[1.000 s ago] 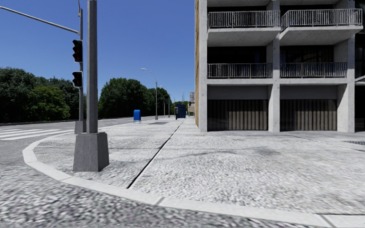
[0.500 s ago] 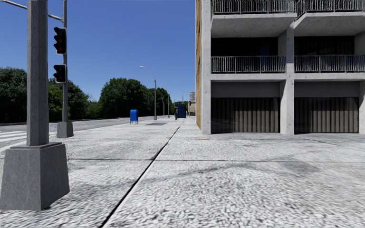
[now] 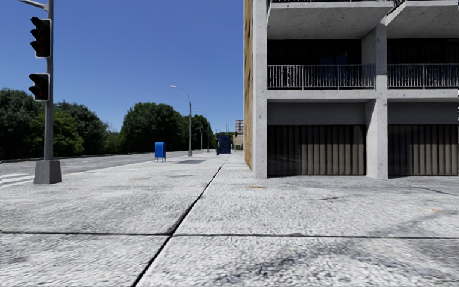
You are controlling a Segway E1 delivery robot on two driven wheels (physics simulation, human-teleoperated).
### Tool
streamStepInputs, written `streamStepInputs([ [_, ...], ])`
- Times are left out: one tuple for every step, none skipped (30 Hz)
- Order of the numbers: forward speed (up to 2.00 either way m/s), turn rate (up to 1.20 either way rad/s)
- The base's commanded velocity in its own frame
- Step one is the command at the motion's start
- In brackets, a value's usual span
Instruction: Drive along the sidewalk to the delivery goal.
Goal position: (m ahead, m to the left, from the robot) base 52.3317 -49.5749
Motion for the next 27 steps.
streamStepInputs([
  [2.0, 0.0],
  [2.0, 0.0],
  [2.0, 0.0],
  [2.0, 0.0],
  [2.0, 0.0],
  [2.0, 0.0],
  [2.0, 0.0],
  [2.0, 0.0],
  [2.0, 0.0],
  [2.0, 0.0],
  [2.0, 0.05],
  [2.0, 0.08],
  [2.0, 0.08],
  [2.0, 0.08],
  [2.0, 0.09],
  [2.0, 0.14],
  [2.0, 0.19],
  [2.0, 0.19],
  [2.0, 0.22],
  [2.0, 0.24],
  [2.0, 0.25],
  [2.0, 0.25],
  [2.0, 0.25],
  [2.0, 0.26],
  [2.0, 0.26],
  [2.0, 0.26],
  [2.0, 0.26],
])
